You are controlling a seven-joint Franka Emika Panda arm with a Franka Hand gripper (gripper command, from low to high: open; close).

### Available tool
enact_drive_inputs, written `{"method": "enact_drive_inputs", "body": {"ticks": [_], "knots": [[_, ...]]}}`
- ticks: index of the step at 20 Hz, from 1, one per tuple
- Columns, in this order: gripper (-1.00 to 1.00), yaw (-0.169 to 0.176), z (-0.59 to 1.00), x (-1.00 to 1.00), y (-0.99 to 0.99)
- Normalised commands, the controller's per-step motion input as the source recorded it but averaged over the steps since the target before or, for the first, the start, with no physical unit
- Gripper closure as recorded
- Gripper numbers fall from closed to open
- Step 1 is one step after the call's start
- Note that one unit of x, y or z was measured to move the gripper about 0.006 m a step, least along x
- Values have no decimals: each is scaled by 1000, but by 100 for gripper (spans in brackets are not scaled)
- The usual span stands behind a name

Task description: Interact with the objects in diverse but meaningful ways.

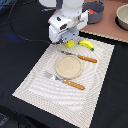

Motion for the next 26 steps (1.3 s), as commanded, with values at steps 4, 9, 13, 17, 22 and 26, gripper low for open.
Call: {"method": "enact_drive_inputs", "body": {"ticks": [4,9,13,17,22,26], "knots": [[-100,0,773,-149,97],[-100,0,830,-53,35],[-100,-15,871,0,0],[-100,-23,701,72,0],[-100,0,352,97,17],[-100,6,29,0,0]]}}
